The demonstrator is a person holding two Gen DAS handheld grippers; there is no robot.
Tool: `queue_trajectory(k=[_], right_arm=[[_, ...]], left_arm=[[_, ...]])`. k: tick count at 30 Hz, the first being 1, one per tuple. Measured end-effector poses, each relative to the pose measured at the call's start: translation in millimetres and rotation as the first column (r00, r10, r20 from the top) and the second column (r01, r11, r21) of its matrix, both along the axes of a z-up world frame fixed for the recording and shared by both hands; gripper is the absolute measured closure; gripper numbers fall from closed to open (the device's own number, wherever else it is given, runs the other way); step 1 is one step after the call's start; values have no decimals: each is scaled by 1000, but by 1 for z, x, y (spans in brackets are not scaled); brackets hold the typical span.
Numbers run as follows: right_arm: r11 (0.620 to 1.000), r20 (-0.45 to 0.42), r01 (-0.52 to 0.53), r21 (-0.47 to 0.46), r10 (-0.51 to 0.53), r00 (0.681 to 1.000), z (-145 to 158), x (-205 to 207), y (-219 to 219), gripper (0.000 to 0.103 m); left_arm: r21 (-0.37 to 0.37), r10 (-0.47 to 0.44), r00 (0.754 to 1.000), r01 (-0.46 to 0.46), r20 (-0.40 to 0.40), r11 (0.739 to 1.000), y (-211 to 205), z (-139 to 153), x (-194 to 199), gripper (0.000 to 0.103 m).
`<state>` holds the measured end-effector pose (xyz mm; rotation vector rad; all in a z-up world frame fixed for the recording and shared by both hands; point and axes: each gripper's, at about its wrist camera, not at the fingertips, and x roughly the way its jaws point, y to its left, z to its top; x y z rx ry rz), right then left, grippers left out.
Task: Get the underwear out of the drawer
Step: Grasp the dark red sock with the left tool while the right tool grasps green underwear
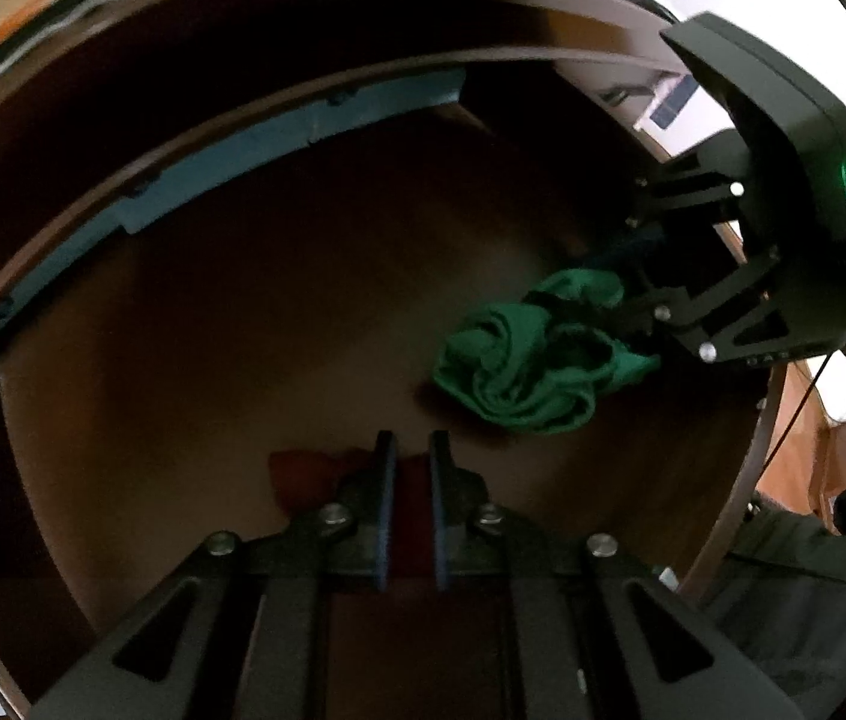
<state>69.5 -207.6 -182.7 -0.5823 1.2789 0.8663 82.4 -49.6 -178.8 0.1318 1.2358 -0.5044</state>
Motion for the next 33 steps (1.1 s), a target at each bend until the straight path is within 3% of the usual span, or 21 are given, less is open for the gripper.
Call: queue_trajectory(k=[5,8,11,14,17,19,20,21,25,30,33], right_arm=[[1000,1,-18,-6,18,1000,-2,-2,4,70],[1000,30,-18,-15,18,999,-2,-3,5,81],[1000,78,-17,-4,17,997,3,-7,5,85],[1000,108,-12,24,9,994,8,-9,1,86],[1000,113,-3,25,0,994,8,-9,1,86],[1000,121,-14,9,13,993,6,-11,4,86],[1000,125,-18,2,18,992,6,-11,6,86],[1000,125,-19,0,19,992,6,-12,6,86],[1000,90,13,19,-14,996,6,-10,2,86],[999,61,30,40,-33,998,2,-2,1,86],[999,59,28,36,-31,998,0,-1,1,86]], left_arm=[[-54,46,998,-43,45,998,5,15,-8,100],[-81,84,992,-77,95,994,8,19,-19,100],[-102,114,982,-99,152,990,17,28,-28,100],[-70,120,969,-107,218,992,17,37,-29,100],[-50,114,976,-106,188,993,18,40,-25,94],[-31,106,984,-103,140,994,15,37,-19,72],[-28,103,987,-100,120,995,4,29,-10,49],[-33,99,991,-96,94,995,3,26,-8,35],[-50,89,996,-89,2,995,-4,9,-4,33],[20,59,995,-57,-85,998,-21,-14,8,33],[21,37,991,-34,-126,999,-30,-21,14,33]])
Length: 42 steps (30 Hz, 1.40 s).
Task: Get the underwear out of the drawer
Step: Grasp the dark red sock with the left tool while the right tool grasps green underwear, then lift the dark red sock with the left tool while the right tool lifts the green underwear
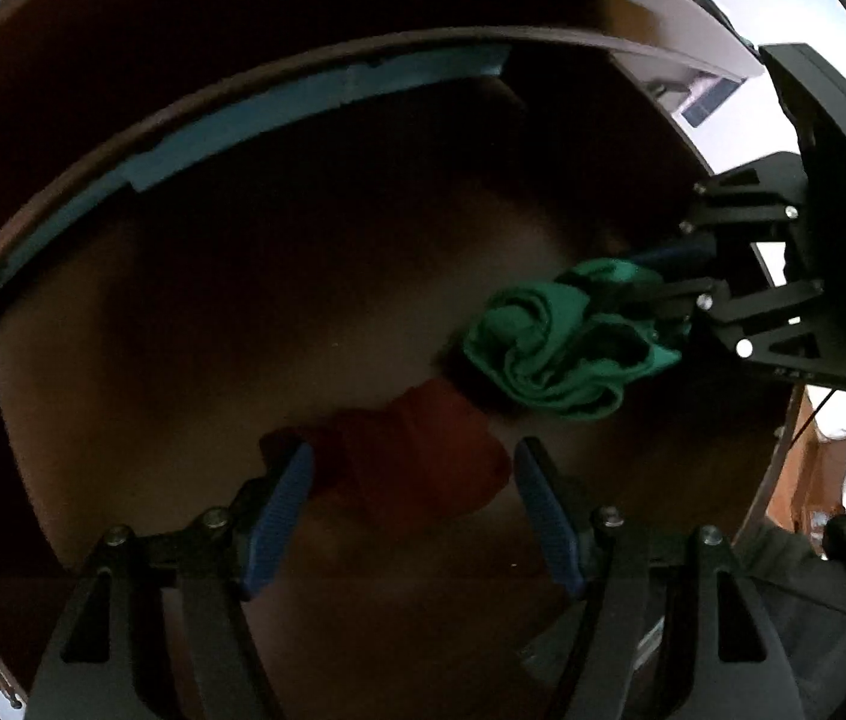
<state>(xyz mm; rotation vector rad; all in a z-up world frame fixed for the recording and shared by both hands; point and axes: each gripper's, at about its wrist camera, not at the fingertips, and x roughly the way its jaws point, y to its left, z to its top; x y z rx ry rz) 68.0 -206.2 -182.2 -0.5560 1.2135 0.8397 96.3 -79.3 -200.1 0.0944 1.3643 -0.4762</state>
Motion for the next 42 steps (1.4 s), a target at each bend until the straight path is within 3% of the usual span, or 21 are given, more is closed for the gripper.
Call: queue_trajectory(k=[3,4,6,11,17,22,28,29,42], right_arm=[[1000,-18,10,5,-10,1000,-2,3,-1,86],[1000,-23,11,6,-11,1000,-2,4,-2,85],[1000,-22,9,6,-9,1000,-1,7,-5,85],[998,47,-55,-23,56,997,3,-5,3,86],[999,148,-53,10,51,988,16,-19,0,88],[999,217,-43,29,36,975,24,-26,-3,89],[997,273,-23,67,3,962,34,-31,-12,90],[997,283,-19,73,-3,959,37,-31,-13,90],[986,293,8,164,-56,954,53,-44,-32,90]], left_arm=[[19,-18,1000,18,-20,1000,-8,-6,4,37],[20,-30,999,31,-30,999,-11,-8,4,42],[4,-53,998,53,-38,999,-14,-9,3,62],[-5,-34,999,34,26,999,-14,-2,-2,76],[-10,1,979,1,204,1000,-6,24,-15,77],[-36,59,951,-51,303,998,3,38,-18,77],[-11,93,908,-97,408,995,3,50,-25,77],[-8,95,902,-101,422,995,5,56,-40,77],[-33,172,829,-182,532,983,33,82,-59,77]])
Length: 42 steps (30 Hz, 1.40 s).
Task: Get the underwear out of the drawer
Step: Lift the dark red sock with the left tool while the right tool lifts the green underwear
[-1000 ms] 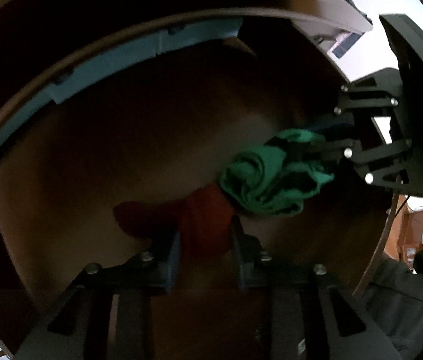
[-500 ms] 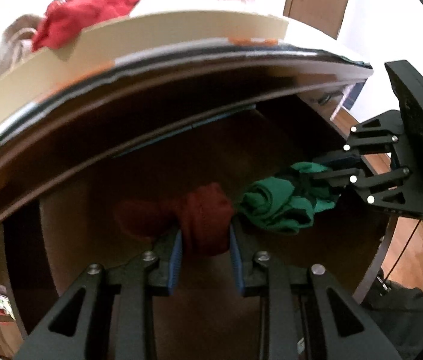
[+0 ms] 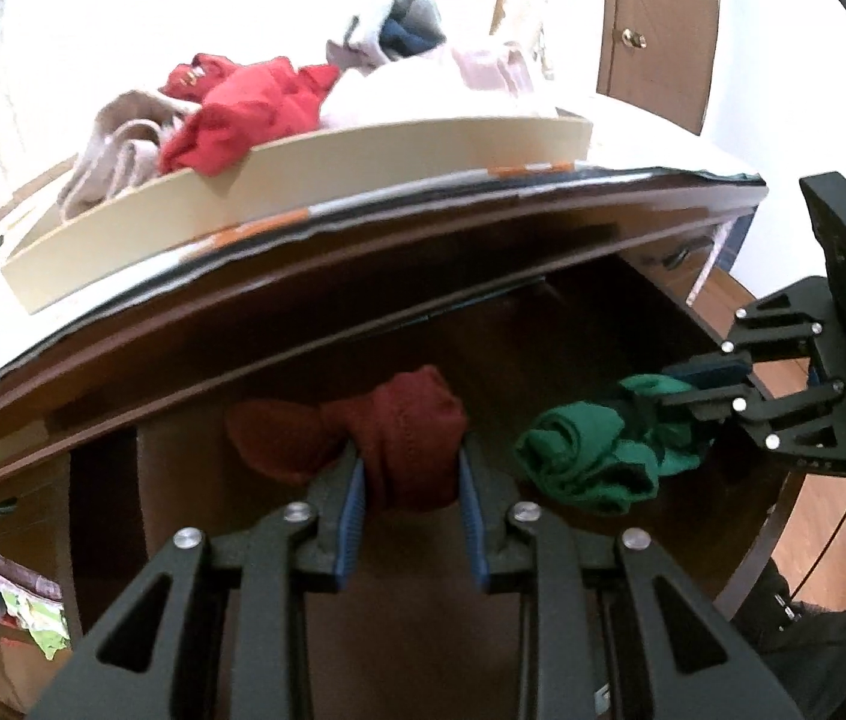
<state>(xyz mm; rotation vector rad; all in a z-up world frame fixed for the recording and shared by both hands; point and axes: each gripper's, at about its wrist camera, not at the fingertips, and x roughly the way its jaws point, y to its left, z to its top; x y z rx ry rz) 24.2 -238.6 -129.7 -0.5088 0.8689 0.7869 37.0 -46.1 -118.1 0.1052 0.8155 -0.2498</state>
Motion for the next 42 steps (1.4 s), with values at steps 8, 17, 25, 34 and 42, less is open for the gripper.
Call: queue_trajectory(k=[8,17,25,34,42], right_arm=[[997,1,20,78,-20,1000,23,-2,-16,90],[986,13,35,161,-38,999,48,-10,-40,101],[997,-38,-20,71,22,999,39,-13,-24,101],[973,-191,-119,-198,81,978,-8,1,-6,41],[961,-323,-140,-239,57,945,-37,16,1,76]], left_arm=[[14,32,997,-33,73,999,10,22,-13,77],[10,55,991,-57,122,998,15,37,-17,77],[-2,59,991,-59,116,998,22,38,-18,77],[-19,46,995,-44,89,999,24,32,-18,77],[-21,51,995,-50,85,999,28,30,-18,77]])
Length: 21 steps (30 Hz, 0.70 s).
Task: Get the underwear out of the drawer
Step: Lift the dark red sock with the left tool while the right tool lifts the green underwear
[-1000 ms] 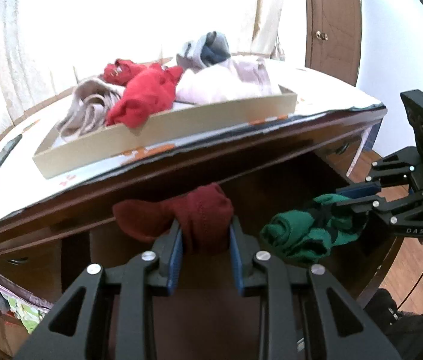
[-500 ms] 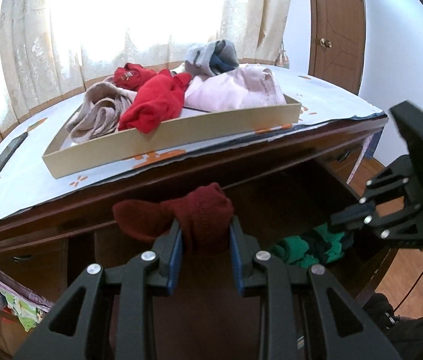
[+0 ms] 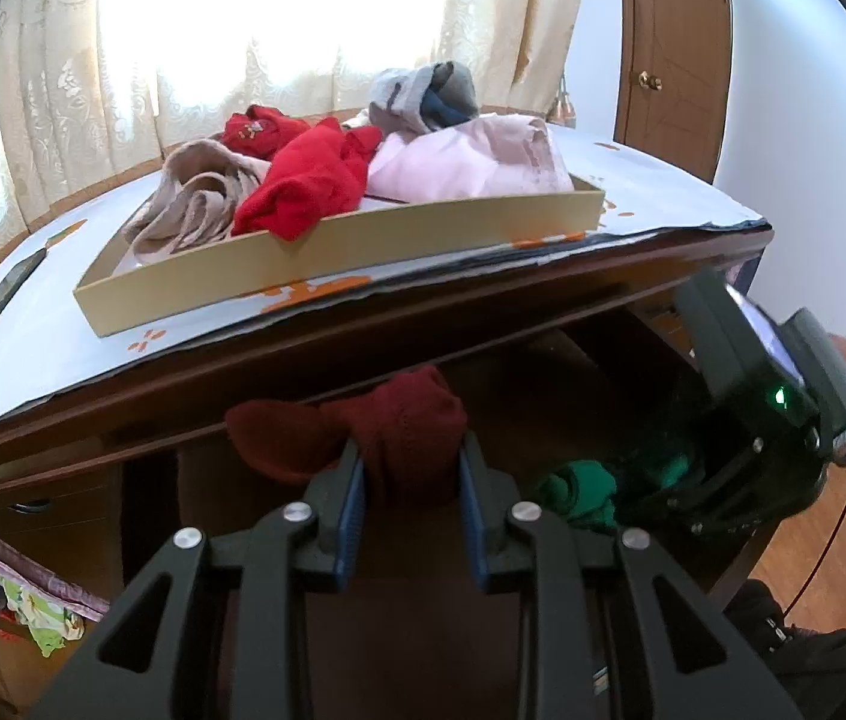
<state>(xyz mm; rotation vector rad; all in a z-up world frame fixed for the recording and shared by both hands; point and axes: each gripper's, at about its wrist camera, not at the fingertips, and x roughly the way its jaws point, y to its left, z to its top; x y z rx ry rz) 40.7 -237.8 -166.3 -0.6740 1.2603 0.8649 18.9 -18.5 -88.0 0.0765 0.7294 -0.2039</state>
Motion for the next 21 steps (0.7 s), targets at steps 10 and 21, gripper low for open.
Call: queue_trajectory(k=[10,21], right_arm=[[960,166,9,278,-58,984,79,-22,-15,89],[881,300,-44,472,-113,947,182,-16,1,89]], left_arm=[[3,39,996,-39,82,999,14,32,-5,77],[69,62,978,-77,200,995,30,88,8,77]])
